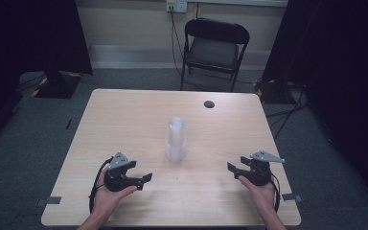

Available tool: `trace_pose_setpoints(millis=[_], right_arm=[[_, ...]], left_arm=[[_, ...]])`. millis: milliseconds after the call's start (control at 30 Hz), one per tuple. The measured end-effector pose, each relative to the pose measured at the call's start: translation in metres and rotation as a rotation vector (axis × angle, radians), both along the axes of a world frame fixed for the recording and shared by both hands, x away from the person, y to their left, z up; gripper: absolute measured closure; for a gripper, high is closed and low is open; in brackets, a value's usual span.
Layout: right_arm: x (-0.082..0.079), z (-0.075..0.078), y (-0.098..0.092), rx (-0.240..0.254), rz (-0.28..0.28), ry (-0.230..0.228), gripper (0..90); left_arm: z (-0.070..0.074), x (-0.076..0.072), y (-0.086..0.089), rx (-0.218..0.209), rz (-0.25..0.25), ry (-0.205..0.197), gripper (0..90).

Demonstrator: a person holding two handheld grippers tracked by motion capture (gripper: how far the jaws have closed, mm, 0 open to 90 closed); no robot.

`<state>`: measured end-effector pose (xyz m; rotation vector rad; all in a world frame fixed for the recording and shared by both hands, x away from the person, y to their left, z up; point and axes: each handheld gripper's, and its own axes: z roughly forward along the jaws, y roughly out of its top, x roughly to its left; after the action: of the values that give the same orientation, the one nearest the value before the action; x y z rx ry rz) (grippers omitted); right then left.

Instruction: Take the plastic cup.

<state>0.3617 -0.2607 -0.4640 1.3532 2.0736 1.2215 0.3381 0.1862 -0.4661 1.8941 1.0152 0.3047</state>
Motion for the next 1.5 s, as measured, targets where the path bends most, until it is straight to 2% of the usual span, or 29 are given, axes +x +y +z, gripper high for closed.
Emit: trace_pose_setpoints(millis=[167, 233, 367, 467, 533, 667, 767, 833, 867, 900, 933, 967, 1033, 1067, 1167, 1333, 1433, 1500], right_arm=[[0.000, 0.000, 0.004, -0.007, 0.025, -0.014, 33.6], [-0.001, 0.000, 0.003, 0.009, 0.032, -0.010, 34.7], [-0.001, -0.001, 0.003, 0.014, 0.044, -0.008, 36.2], [-0.003, 0.000, 0.003, 0.020, 0.038, -0.005, 36.0], [-0.004, 0.002, 0.003, 0.022, 0.038, -0.007, 35.9], [-0.007, 0.003, 0.005, 0.021, 0.040, -0.008, 37.1], [-0.009, 0.004, 0.006, 0.025, 0.047, -0.010, 37.2], [-0.009, 0.005, 0.007, 0.026, 0.050, -0.013, 37.3], [-0.008, 0.005, 0.007, 0.026, 0.049, -0.011, 37.4], [-0.008, 0.004, 0.007, 0.022, 0.052, -0.012, 37.4], [-0.008, 0.004, 0.007, 0.022, 0.052, -0.012, 37.4], [-0.008, 0.004, 0.007, 0.021, 0.052, -0.006, 37.4], [-0.008, 0.003, 0.008, 0.022, 0.058, -0.004, 37.3], [-0.007, 0.003, 0.009, 0.021, 0.064, -0.007, 37.3], [-0.009, 0.004, 0.011, 0.011, 0.066, -0.010, 37.6], [-0.009, 0.004, 0.011, 0.007, 0.063, -0.010, 37.0], [-0.009, 0.003, 0.011, 0.006, 0.063, -0.011, 35.8], [-0.008, 0.002, 0.011, 0.005, 0.066, -0.005, 35.4]], left_arm=[[0.002, 0.000, -0.004, -0.001, -0.018, -0.011, 16.9], [0.003, 0.000, -0.006, 0.015, -0.028, -0.015, 17.4], [0.005, -0.003, -0.009, 0.013, -0.048, -0.013, 21.6], [0.009, -0.004, -0.010, -0.004, -0.051, -0.031, 21.4], [0.012, -0.004, -0.010, 0.007, -0.052, -0.043, 21.4], [0.017, -0.006, -0.010, -0.003, -0.053, -0.061, 21.4], [0.027, -0.006, -0.012, -0.024, -0.055, -0.088, 21.2], [0.031, -0.004, -0.015, -0.027, -0.052, -0.098, 19.8], [0.033, -0.002, -0.015, -0.040, -0.062, -0.107, 19.7], [0.035, 0.000, -0.017, -0.058, -0.094, -0.124, 18.6], [0.035, 0.000, -0.017, -0.058, -0.094, -0.124, 17.4], [0.036, 0.001, -0.019, -0.033, -0.089, -0.137, 17.4], [0.038, 0.004, -0.022, -0.042, -0.097, -0.138, 16.5], [0.040, 0.005, -0.024, -0.036, -0.099, -0.135, 16.7], [0.044, 0.008, -0.029, -0.006, -0.102, -0.160, 17.9], [0.045, 0.016, -0.035, -0.008, -0.081, -0.167, 18.3], [0.047, 0.022, -0.041, -0.003, -0.071, -0.193, 18.3], [0.051, 0.025, -0.045, -0.009, -0.086, -0.219, 18.4]])
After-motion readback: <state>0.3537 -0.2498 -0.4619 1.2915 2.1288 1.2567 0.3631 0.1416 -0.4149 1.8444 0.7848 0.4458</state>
